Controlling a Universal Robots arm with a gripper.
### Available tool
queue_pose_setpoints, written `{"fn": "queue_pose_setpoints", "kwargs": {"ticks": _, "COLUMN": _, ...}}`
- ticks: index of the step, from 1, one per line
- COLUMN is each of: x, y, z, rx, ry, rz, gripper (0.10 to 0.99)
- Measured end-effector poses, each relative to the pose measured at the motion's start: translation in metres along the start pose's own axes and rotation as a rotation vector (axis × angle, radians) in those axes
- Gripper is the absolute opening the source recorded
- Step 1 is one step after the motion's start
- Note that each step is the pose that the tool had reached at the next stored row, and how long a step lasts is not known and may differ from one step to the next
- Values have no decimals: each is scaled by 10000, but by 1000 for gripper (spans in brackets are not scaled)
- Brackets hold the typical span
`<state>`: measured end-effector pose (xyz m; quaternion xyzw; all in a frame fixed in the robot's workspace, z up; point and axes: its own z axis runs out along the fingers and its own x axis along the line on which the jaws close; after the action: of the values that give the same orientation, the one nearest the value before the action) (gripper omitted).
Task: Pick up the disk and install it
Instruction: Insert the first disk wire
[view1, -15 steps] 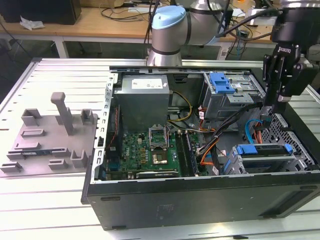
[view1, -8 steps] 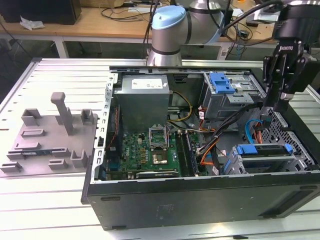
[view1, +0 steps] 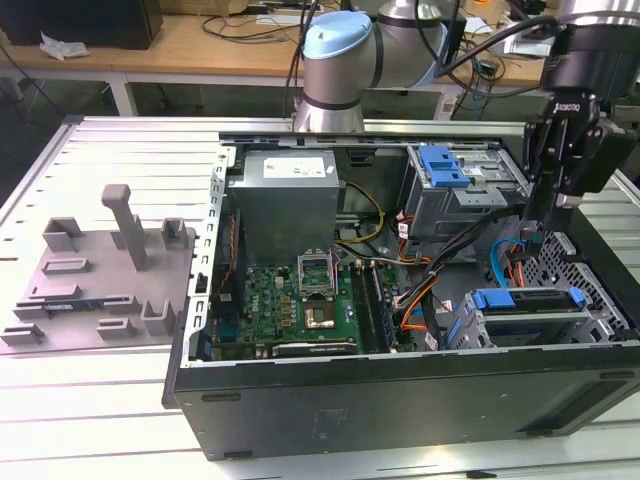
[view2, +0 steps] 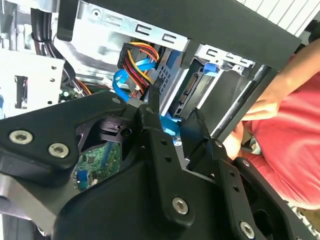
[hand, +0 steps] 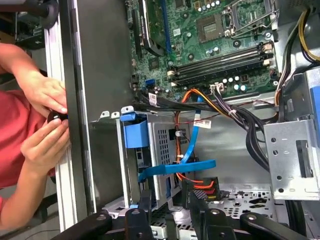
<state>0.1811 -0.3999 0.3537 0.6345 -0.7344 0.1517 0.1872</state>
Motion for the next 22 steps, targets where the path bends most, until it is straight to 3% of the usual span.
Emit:
{"fn": "queue_pose_setpoints", "kwargs": {"ticks": 2, "x": -16, "y": 2, "z": 11, "rx": -50, "ry": -10, "rz": 208, "gripper": 443}}
{"fn": "queue_pose_setpoints", "kwargs": {"ticks": 4, "x": -42, "y": 7, "z": 7, "rx": 66, "ry": -33, "rz": 281, "gripper": 443}}
{"fn": "queue_pose_setpoints", "kwargs": {"ticks": 9, "x": -59, "y": 11, "z": 2, "rx": 128, "ry": 31, "rz": 317, "gripper": 443}}
{"fn": "queue_pose_setpoints", "kwargs": {"ticks": 11, "x": -63, "y": 25, "z": 13, "rx": 309, "ry": 26, "rz": 430, "gripper": 443}}
{"fn": "queue_pose_setpoints", "kwargs": {"ticks": 13, "x": -64, "y": 38, "z": 18, "rx": 299, "ry": 56, "rz": 465, "gripper": 443}}
{"fn": "queue_pose_setpoints", "kwargs": {"ticks": 17, "x": -115, "y": 41, "z": 75, "rx": 283, "ry": 284, "rz": 577, "gripper": 443}}
{"fn": "queue_pose_setpoints", "kwargs": {"ticks": 19, "x": -208, "y": 54, "z": 62, "rx": 308, "ry": 454, "rz": 591, "gripper": 443}}
{"fn": "queue_pose_setpoints", "kwargs": {"ticks": 22, "x": -256, "y": 61, "z": 67, "rx": 322, "ry": 553, "rz": 600, "gripper": 427}}
